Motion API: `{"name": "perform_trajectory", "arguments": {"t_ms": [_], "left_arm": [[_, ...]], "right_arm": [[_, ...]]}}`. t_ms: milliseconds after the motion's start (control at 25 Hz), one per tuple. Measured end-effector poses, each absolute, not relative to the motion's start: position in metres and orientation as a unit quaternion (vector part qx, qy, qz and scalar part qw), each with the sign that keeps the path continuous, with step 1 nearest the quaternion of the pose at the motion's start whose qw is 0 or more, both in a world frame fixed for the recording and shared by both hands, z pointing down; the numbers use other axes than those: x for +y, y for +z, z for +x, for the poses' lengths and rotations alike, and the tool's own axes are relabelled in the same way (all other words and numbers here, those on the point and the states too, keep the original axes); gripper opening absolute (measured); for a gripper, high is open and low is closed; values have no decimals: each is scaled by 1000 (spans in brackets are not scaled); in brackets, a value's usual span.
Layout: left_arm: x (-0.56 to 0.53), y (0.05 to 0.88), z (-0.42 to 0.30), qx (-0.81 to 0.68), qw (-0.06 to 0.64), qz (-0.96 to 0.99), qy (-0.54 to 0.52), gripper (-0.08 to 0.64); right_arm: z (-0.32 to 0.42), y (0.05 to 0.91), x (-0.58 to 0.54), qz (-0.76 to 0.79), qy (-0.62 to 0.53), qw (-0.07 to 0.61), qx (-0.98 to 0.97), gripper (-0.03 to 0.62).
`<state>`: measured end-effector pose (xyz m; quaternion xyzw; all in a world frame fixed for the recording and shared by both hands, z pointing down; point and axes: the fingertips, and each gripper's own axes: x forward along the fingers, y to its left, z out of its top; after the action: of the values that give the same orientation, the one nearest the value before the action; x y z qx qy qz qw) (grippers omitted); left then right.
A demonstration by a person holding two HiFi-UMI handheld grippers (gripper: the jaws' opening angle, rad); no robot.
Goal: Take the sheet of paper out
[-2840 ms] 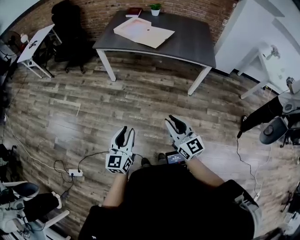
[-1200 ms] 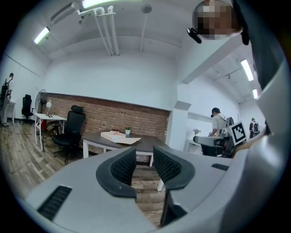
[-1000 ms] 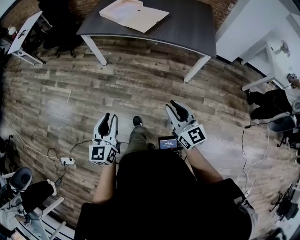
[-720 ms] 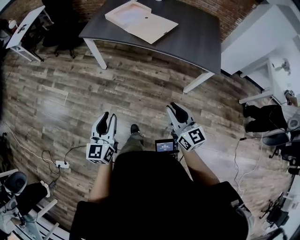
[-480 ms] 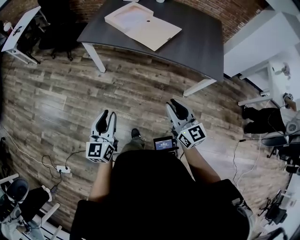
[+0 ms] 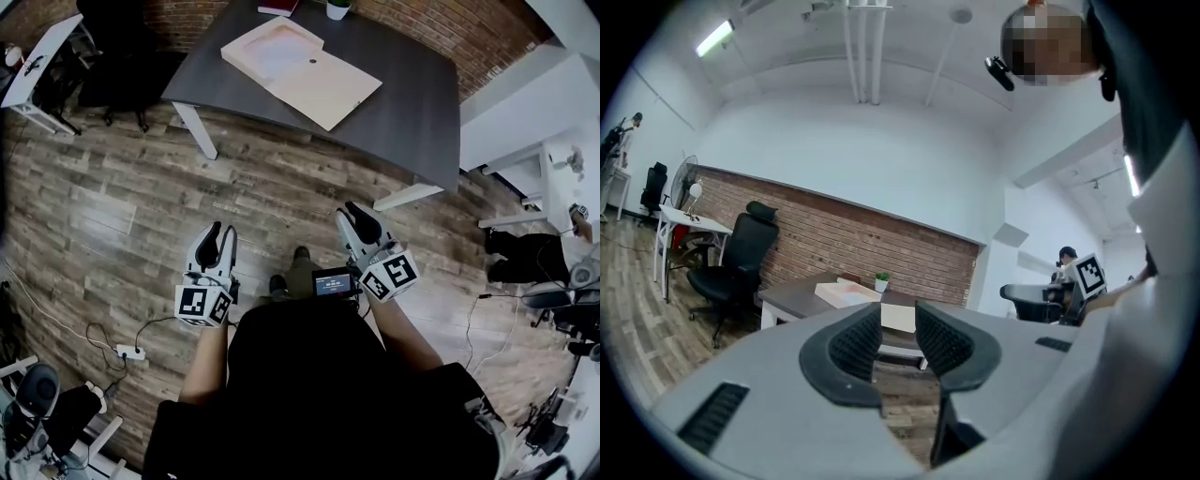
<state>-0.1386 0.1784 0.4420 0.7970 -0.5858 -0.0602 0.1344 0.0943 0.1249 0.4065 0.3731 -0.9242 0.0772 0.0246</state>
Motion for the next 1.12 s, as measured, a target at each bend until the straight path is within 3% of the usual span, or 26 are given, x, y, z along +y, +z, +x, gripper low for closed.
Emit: {"name": "perform_trajectory", "arguments": {"t_ms": [1120], "left_arm": [[-195,420,-199,-599,124,791,-13,106]], "right_arm": [[44,418,-254,359,112,-1,-927,92]]}}
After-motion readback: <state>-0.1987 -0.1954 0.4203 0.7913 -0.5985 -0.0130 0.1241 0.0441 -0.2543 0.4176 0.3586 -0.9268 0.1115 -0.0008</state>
